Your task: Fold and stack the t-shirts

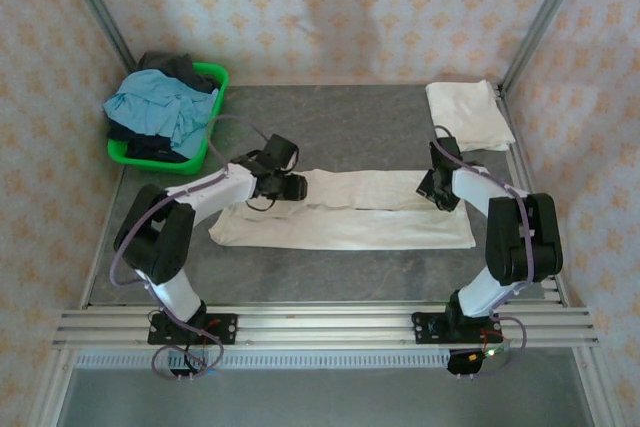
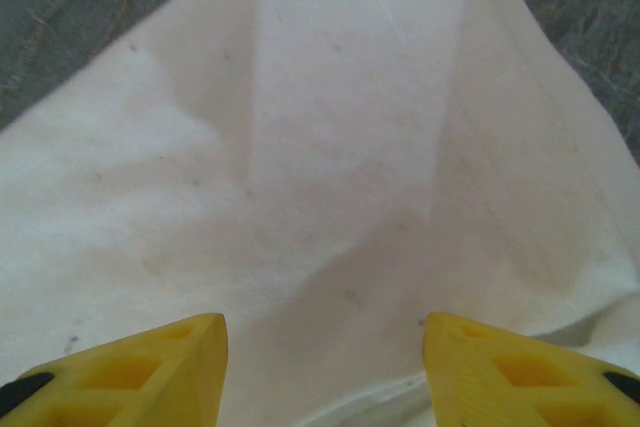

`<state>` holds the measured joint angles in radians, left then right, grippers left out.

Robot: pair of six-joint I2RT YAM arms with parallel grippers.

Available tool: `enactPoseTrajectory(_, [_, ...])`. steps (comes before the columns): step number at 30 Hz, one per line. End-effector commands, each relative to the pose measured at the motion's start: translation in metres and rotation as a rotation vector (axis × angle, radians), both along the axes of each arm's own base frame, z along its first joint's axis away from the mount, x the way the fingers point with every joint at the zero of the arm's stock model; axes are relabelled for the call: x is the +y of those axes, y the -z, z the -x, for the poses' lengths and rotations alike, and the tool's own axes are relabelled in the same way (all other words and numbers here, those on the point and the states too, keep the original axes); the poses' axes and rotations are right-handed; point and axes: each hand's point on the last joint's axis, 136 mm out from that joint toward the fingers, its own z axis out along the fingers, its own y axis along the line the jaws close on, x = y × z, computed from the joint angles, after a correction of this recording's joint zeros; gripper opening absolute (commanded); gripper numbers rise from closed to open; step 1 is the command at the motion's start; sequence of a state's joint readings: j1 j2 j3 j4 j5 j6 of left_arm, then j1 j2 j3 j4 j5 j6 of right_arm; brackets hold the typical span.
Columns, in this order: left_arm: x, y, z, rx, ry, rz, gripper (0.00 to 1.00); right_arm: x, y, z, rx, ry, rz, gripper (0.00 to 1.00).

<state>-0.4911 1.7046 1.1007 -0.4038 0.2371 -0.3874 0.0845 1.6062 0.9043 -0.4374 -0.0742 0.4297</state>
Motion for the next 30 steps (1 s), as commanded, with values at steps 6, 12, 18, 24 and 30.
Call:
enactPoseTrajectory(6, [-0.011, -0.001, 0.034, 0.042, 0.072, 0.030, 0.16, -0.011, -0.013, 0.012, -0.013, 0.019, 0.059, 0.55])
enactPoseTrajectory(12, [-0.009, -0.004, 0.062, 0.039, 0.075, 0.035, 0.05, -0.012, -0.015, 0.014, -0.016, 0.023, 0.065, 0.55])
enactPoseTrajectory(18, [0.016, -0.023, 0.037, -0.050, 0.006, -0.101, 0.37, -0.009, -0.011, 0.013, -0.019, 0.022, 0.047, 0.56])
enactPoseTrajectory(24, [0.010, -0.013, -0.014, -0.038, -0.015, -0.150, 0.41, -0.004, -0.006, 0.013, -0.021, 0.019, 0.017, 0.56])
enactPoseTrajectory(30, [-0.003, 0.007, -0.028, 0.026, 0.007, -0.136, 0.40, -0.006, -0.009, 0.014, -0.024, 0.015, 0.026, 0.56])
